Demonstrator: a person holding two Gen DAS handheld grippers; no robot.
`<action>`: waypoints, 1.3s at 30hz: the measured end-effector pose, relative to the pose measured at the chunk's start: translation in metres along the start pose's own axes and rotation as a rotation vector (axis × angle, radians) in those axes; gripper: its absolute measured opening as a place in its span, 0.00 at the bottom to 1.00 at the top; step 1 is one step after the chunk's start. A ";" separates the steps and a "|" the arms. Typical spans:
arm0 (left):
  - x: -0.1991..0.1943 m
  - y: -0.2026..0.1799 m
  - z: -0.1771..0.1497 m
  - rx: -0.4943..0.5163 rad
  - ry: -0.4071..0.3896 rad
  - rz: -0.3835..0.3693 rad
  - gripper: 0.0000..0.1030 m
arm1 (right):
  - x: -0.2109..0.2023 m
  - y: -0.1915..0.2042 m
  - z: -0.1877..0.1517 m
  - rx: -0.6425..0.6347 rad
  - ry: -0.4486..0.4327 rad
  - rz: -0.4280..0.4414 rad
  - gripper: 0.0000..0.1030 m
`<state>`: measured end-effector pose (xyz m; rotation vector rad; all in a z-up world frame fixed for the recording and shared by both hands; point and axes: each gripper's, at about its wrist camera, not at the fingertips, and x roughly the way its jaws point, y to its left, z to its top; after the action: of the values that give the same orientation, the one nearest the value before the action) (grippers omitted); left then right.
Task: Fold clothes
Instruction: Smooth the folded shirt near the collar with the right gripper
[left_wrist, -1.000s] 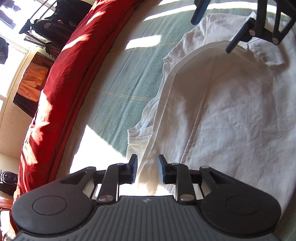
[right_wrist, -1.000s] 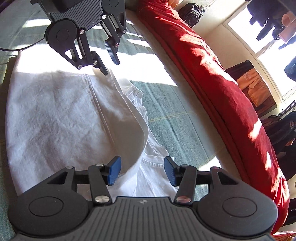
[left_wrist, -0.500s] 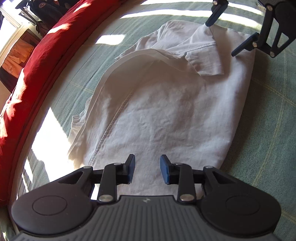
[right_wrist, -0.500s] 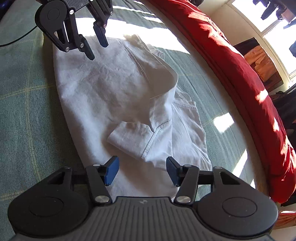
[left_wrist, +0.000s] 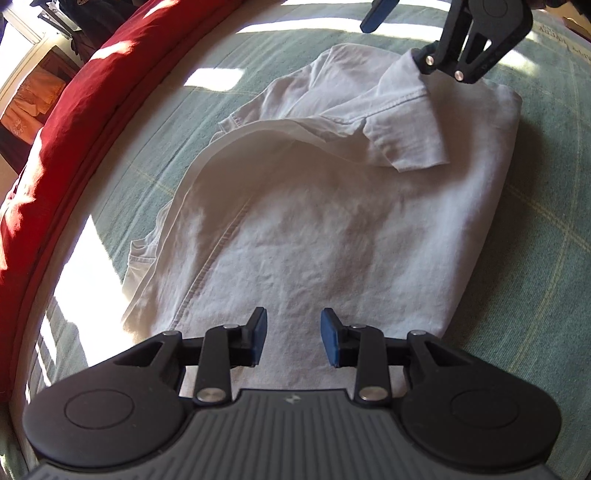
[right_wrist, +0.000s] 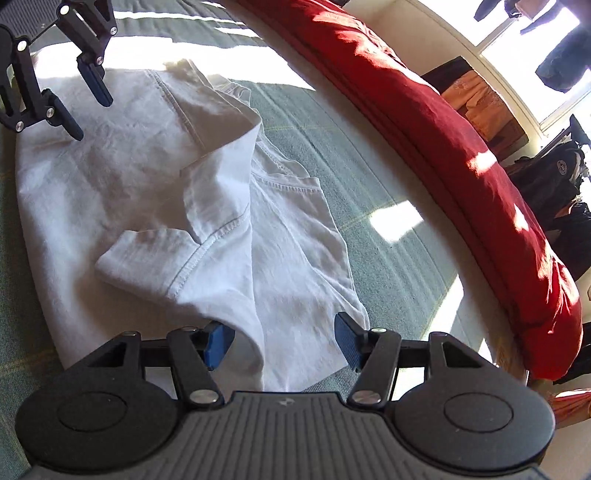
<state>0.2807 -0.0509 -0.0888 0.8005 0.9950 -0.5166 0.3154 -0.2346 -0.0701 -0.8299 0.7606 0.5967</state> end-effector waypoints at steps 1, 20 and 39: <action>0.001 0.001 0.002 0.002 -0.001 -0.001 0.32 | 0.002 -0.008 -0.001 0.043 0.005 0.022 0.62; 0.019 0.009 0.031 0.013 -0.034 -0.044 0.32 | 0.036 -0.103 -0.064 0.905 0.123 0.250 0.61; 0.000 0.008 0.030 0.000 -0.090 -0.034 0.33 | -0.043 -0.041 -0.008 0.246 -0.174 0.275 0.62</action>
<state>0.3022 -0.0691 -0.0770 0.7549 0.9266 -0.5766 0.3167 -0.2708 -0.0220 -0.4430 0.7759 0.7913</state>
